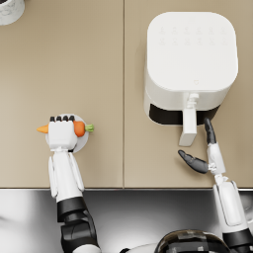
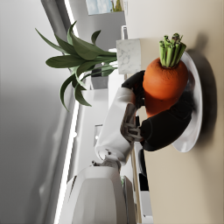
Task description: Pick up the carrot and place it into the air fryer
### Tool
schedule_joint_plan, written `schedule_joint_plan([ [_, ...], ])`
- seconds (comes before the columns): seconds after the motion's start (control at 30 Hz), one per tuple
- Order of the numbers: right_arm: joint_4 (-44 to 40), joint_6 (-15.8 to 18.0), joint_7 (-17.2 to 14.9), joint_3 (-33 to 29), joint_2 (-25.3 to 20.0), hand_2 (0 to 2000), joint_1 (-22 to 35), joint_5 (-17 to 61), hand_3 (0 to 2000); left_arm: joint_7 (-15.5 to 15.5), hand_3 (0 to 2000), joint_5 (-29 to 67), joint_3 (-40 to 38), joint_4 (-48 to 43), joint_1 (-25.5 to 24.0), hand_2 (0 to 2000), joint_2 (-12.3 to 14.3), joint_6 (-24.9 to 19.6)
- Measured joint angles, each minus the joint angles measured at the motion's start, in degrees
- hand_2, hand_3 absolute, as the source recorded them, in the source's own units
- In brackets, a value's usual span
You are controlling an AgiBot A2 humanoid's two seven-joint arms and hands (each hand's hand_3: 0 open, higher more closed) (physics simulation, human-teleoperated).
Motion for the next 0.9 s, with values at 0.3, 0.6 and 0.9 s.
schedule_joint_plan([
  [0.3,-10.4,0.0,0.0,2.1,-1.1,0,0.4,0.0,0,12.4,2000,-14.8,3.0,-15.2,-5.6,2000,0.2,15.1],
  [0.6,-16.1,-0.7,0.0,5.3,-3.1,0,3.1,0.0,0,13.4,2000,-32.0,4.1,-30.8,-7.2,2000,0.8,15.9],
  [0.9,-18.9,-6.7,-0.3,7.6,-3.2,2000,8.2,0.3,1633,13.5,2000,-33.6,7.3,-33.4,-8.8,2000,1.3,15.8],
])
